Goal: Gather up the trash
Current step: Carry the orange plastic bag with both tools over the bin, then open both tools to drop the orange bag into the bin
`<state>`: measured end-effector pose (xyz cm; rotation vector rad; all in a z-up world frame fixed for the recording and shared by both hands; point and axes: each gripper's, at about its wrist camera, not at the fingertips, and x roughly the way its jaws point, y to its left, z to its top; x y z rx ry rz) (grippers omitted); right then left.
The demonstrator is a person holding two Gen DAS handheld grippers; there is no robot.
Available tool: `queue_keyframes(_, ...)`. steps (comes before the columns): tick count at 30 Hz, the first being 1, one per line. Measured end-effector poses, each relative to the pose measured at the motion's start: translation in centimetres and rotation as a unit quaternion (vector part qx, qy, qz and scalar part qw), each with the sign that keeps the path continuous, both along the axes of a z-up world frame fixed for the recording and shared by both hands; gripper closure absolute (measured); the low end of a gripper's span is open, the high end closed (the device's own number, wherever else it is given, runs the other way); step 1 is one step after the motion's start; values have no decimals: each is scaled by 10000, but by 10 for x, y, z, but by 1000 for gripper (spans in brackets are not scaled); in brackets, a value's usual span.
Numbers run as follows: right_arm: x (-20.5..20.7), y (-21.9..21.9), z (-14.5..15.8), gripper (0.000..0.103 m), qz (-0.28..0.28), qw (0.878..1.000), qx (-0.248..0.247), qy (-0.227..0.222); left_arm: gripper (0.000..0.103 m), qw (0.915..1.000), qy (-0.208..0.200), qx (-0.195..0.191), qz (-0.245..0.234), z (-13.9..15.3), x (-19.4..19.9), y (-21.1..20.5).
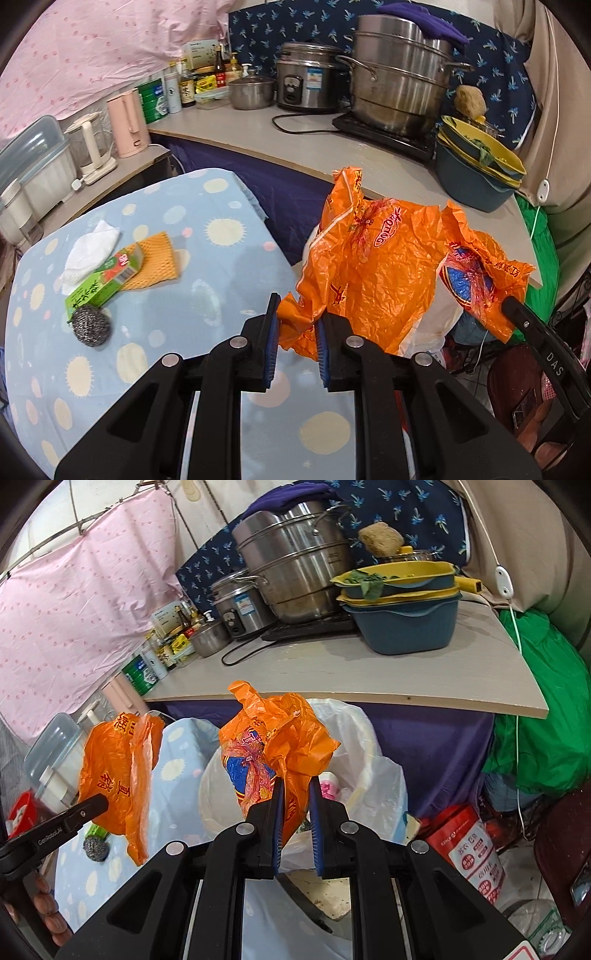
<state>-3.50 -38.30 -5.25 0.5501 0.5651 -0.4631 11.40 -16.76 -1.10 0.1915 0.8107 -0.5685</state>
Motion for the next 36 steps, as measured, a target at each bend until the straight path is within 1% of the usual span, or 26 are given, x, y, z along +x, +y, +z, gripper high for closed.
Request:
queue_keyframes(8, -1, -16, -7, 90, -92, 9999, 92, 89, 86, 9998, 85, 121, -116, -10, 2, -34)
queue_keyframes(18, 13, -31, -19, 90, -151, 9991, 213, 326, 86, 9992, 201, 290, -179, -25, 14, -67)
queue_keyframes(24, 22, -35, -25, 90, -155, 9988, 240, 407, 86, 9987, 276, 387, -180, -36, 21, -79)
queue_keyframes(30, 29, -37, -29, 90, -181, 9984, 271, 468, 86, 9981, 420, 450, -21, -46, 35, -82)
queue_keyframes(32, 33, -37, -30, 89, -149, 9983, 272, 491, 84, 9979, 469, 439, -16, -49, 37, -83)
queue_keyframes(34, 36, -36, -31, 85, -118, 9983, 280, 500, 82, 9978, 509, 416, -14, -51, 39, -83)
queue_keyframes(35, 37, -35, -31, 83, -142, 9984, 278, 471, 78, 9977, 516, 431, 0, -51, 39, -84)
queue_keyframes(36, 37, -35, -31, 81, -147, 9985, 288, 452, 63, 9977, 513, 432, 18, -52, 40, -84)
